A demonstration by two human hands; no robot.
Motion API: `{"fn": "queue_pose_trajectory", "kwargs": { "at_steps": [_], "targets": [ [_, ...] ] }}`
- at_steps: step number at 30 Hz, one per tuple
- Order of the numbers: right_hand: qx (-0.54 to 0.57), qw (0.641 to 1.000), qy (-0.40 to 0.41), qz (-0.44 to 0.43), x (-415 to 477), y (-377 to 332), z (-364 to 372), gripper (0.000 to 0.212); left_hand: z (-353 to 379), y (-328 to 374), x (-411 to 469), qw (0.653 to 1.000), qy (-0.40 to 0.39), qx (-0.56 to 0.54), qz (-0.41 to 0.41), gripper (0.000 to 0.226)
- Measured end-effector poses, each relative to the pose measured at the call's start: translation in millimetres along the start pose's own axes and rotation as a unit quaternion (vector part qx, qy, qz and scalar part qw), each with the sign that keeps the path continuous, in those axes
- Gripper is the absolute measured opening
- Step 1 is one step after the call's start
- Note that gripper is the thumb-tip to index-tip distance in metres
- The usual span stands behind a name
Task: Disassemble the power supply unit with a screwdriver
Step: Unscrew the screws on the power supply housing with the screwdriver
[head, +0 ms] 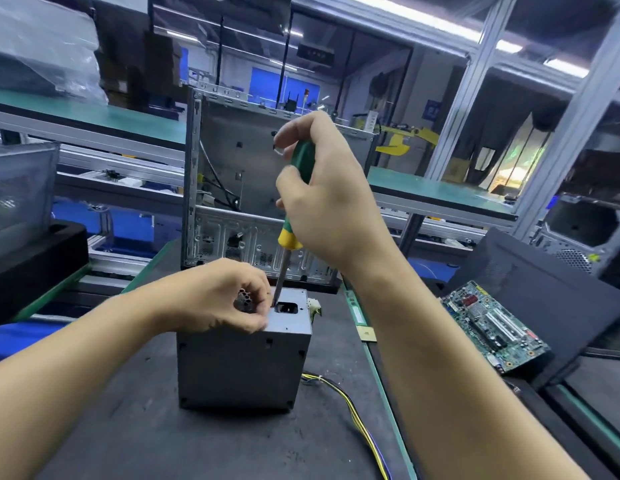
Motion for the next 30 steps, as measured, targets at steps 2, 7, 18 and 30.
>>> {"fn": "queue_pose_trajectory", "kwargs": {
  "at_steps": [2, 7, 18, 30],
  "targets": [
    [-0.001, 1.0, 0.001, 0.011, -2.7, 1.2, -3.5, 0.025, -0.8, 3.4, 2.1, 1.0, -0.019, 0.016, -0.004, 0.023],
    [-0.007, 0.999, 0.023, 0.021, -3.3, 1.0, -18.1, 0.025, 6.7, 6.4, 10.3, 0.998, -0.04, -0.008, -0.054, 0.015],
    [-0.098, 0.991, 0.058, 0.071, -25.6, 17.7, -103.5, 0.025, 33.2, 81.7, 83.9, 0.998, -0.054, 0.04, 0.01, 0.021],
    [-0.174, 0.969, 0.089, 0.154, -83.5, 52.5, -201.6, 0.025, 182.6, 174.2, 185.3, 0.993, -0.11, -0.023, -0.02, 0.02]
  ]
}}
Point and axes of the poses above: each hand's wrist, its own x-axis towards the middle knuckle, its own z-axis out of the palm, y = z × x, the point moved 2 cm from there along x, towards the middle knuckle, and after that the axes turned 15 degrees about x, right-handed, at the moved point
